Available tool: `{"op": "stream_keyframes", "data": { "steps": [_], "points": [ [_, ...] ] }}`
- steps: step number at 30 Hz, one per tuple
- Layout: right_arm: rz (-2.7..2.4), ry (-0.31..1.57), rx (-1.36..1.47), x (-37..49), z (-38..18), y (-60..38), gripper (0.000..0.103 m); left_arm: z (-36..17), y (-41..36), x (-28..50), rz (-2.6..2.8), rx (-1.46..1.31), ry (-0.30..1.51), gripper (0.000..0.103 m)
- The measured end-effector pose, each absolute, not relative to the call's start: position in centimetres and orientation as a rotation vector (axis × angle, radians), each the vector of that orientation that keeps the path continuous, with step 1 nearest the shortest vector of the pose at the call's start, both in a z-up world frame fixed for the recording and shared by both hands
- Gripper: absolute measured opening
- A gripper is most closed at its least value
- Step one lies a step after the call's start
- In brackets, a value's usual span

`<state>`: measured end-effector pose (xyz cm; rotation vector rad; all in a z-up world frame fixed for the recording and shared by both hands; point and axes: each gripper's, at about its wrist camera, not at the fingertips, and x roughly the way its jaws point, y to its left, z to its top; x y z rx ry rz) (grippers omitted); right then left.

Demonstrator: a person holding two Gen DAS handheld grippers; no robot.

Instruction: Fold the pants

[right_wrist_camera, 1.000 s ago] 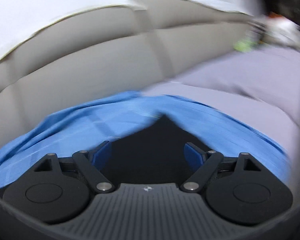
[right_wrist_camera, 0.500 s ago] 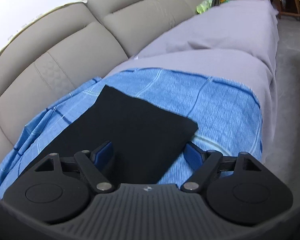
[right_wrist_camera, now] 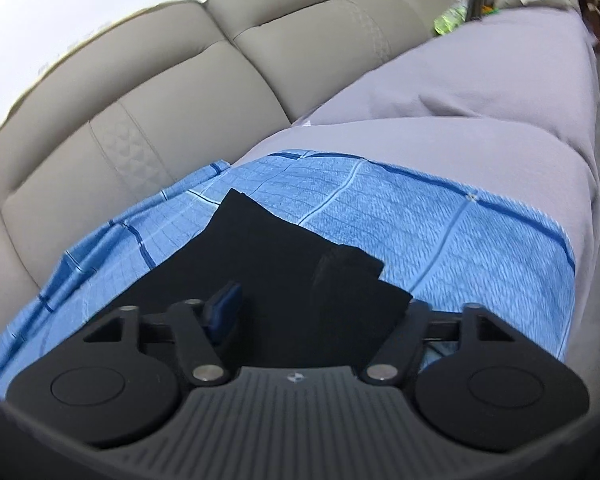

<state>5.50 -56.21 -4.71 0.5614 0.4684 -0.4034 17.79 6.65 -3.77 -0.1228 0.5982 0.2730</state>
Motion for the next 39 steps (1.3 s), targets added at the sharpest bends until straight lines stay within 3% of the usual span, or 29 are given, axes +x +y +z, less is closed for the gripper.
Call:
{"op": "stream_keyframes", "data": {
  "steps": [1,2,3,8,14,21,29,35,36,39],
  "points": [
    [-0.416,0.473,0.56,5.7,-4.6,-56.2,0.033,-3.4,6.8,17.3,0.266,-0.129,0.601,0.052],
    [-0.426,0.481,0.57,5.8,-4.6,-56.3,0.018,-3.0,7.1,16.8,0.255,-0.139,0.602,0.053],
    [-0.427,0.49,0.597,6.0,-4.5,-56.4,0.011,-2.6,7.3,16.3,0.241,-0.145,0.606,0.055],
    [-0.443,0.505,0.508,8.0,-2.1,-52.6,0.01,-1.2,9.9,13.1,0.247,-0.157,0.625,0.055],
    [-0.137,0.498,0.118,13.7,2.5,-35.3,0.01,-1.7,13.3,8.8,0.256,-0.237,0.618,0.055],
    [0.382,0.545,-0.189,11.1,-2.3,-12.3,0.011,-2.2,15.4,4.9,0.253,-0.26,0.604,0.055],
    [0.49,0.511,-0.289,7.0,-3.9,-5.7,0.012,-2.6,16.1,2.6,0.211,-0.32,0.608,0.055],
    [0.557,0.512,-0.275,5.4,-3.8,-6.1,0.039,-1.7,14.3,2.8,0.162,-0.323,0.595,0.055],
    [0.58,0.517,-0.265,5.0,-3.7,-6.3,0.058,-1.3,13.9,2.8,0.151,-0.32,0.589,0.056],
    [0.659,0.533,-0.215,3.6,-3.6,-7.3,0.08,-0.4,12.6,2.8,0.115,-0.312,0.571,0.057]
  ]
}}
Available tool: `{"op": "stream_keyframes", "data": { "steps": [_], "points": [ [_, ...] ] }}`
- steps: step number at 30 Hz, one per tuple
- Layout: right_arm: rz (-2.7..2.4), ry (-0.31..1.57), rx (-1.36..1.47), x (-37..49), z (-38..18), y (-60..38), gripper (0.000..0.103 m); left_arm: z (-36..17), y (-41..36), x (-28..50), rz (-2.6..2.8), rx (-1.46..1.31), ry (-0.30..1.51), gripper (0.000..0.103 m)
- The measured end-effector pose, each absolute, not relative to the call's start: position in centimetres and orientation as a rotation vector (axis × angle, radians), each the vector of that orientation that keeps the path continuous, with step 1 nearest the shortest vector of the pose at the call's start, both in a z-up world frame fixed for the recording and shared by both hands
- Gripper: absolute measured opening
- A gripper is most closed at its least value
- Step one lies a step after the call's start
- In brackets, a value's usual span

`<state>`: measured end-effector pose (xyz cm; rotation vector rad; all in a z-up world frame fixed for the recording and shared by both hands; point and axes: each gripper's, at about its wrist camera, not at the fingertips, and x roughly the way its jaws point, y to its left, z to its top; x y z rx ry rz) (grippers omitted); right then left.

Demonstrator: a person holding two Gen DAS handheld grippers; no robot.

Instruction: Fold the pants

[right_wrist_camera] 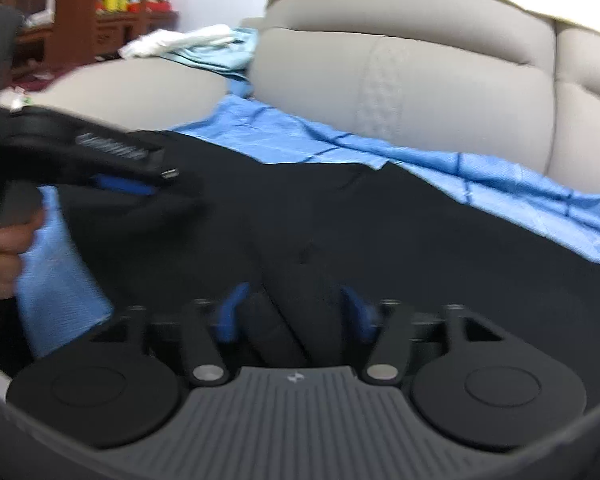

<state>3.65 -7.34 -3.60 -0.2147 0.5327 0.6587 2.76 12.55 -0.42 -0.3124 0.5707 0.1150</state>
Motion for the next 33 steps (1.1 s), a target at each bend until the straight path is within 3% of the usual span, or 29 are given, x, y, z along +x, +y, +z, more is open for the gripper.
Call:
{"op": "stream_keyframes", "data": {
  "steps": [3,17,33],
  "points": [
    [0.677,0.515,-0.185,1.8,-3.3,-8.7,0.091,0.3,10.8,2.7,0.068,-0.301,0.559,0.057],
    [0.07,0.455,-0.049,-0.6,-4.1,-21.6,0.093,-1.2,-1.5,2.7,-0.102,-0.163,0.561,0.049],
    [-0.048,0.478,-0.025,-1.4,-6.8,-25.8,0.098,-4.2,-5.4,0.0,-0.012,0.027,0.58,0.049]
  ]
}}
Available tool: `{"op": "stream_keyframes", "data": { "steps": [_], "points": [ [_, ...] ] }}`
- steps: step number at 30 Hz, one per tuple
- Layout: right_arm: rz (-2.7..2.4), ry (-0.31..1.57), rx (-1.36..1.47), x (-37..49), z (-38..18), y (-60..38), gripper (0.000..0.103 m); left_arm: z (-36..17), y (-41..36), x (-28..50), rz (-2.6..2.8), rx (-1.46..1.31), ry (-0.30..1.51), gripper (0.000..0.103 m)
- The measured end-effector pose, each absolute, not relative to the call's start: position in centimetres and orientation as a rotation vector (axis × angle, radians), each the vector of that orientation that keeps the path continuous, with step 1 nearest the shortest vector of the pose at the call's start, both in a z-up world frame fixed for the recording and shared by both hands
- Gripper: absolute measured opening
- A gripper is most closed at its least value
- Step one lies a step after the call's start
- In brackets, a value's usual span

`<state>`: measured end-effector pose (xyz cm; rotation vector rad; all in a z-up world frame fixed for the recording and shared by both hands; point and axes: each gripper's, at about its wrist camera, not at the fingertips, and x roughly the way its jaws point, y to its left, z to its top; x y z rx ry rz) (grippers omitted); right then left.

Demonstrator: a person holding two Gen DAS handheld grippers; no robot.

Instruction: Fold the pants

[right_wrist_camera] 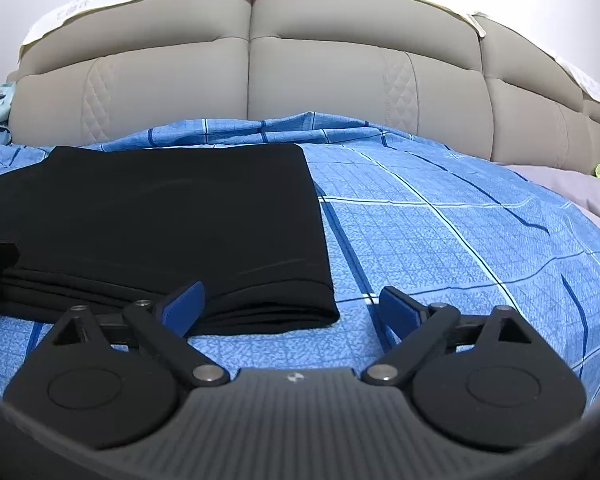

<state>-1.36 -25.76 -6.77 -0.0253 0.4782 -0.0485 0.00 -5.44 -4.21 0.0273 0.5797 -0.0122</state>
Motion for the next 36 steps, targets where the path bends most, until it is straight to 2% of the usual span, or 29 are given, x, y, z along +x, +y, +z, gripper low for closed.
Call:
{"op": "stream_keyframes", "data": {
  "steps": [14,21,25,29,34,36],
  "points": [
    [-0.026,0.498,-0.026,-1.4,-6.9,-26.5,0.101,-4.4,-5.6,-0.2,0.0,0.04,0.574,0.051],
    [0.033,0.428,-0.032,-1.0,-5.0,-25.2,0.099,-4.6,-5.8,-0.4,0.002,0.048,0.562,0.052],
    [0.148,0.41,-0.033,0.9,-4.3,-23.3,0.09,-4.6,-5.7,-0.4,0.002,0.045,0.56,0.052],
    [0.229,0.418,-0.048,2.5,-4.9,-21.5,0.084,-4.6,-5.8,-0.4,0.006,0.047,0.558,0.053],
    [0.251,0.423,-0.136,2.5,-6.7,-20.5,0.082,-4.7,-5.7,-0.5,0.007,0.044,0.556,0.054],
    [0.228,0.415,-0.165,2.2,-6.9,-20.7,0.086,-4.7,-5.6,-0.6,0.003,0.045,0.554,0.054]
  ]
}}
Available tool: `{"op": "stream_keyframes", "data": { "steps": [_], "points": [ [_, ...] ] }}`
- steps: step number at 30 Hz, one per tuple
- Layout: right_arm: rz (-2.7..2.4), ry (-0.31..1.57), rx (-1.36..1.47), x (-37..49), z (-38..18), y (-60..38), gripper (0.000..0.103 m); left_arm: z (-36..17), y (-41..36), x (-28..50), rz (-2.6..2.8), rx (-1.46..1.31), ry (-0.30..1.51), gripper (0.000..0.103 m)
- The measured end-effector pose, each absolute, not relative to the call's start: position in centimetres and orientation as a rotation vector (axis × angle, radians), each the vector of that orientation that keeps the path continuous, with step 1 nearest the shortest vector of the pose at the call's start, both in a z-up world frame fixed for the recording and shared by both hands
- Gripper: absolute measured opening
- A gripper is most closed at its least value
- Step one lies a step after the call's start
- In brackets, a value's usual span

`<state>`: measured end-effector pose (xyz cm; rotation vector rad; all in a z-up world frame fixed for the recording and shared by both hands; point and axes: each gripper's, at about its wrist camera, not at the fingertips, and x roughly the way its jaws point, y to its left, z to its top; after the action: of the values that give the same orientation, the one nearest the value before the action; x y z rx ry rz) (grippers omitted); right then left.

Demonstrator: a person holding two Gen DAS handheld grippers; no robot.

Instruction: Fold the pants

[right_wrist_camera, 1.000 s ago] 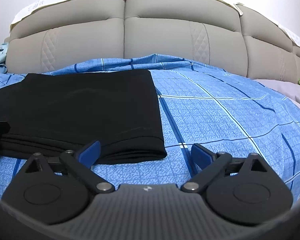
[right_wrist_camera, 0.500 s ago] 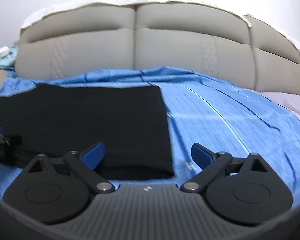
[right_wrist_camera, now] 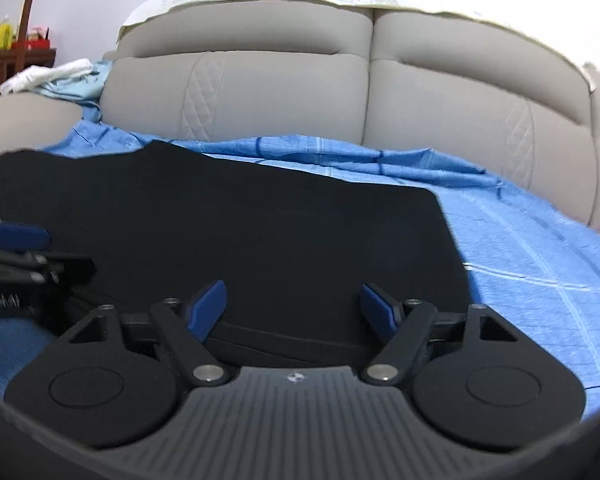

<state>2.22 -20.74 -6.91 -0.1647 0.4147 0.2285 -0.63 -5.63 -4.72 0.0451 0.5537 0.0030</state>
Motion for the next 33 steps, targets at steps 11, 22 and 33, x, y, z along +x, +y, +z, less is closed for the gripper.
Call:
{"op": "stream_keyframes", "data": {
  "steps": [11,22,33],
  "points": [
    [0.035,0.487,-0.083,3.0,-6.4,-26.9,0.096,-4.9,-5.8,-1.2,-0.023,0.044,0.54,0.055],
    [0.15,0.476,-0.077,10.8,-2.8,-24.9,0.093,-5.0,-5.6,-1.5,-0.036,0.041,0.526,0.055],
    [0.156,0.549,-0.065,16.5,-5.2,-23.8,0.092,-5.2,-5.7,-1.7,-0.034,0.041,0.506,0.057]
  ]
}}
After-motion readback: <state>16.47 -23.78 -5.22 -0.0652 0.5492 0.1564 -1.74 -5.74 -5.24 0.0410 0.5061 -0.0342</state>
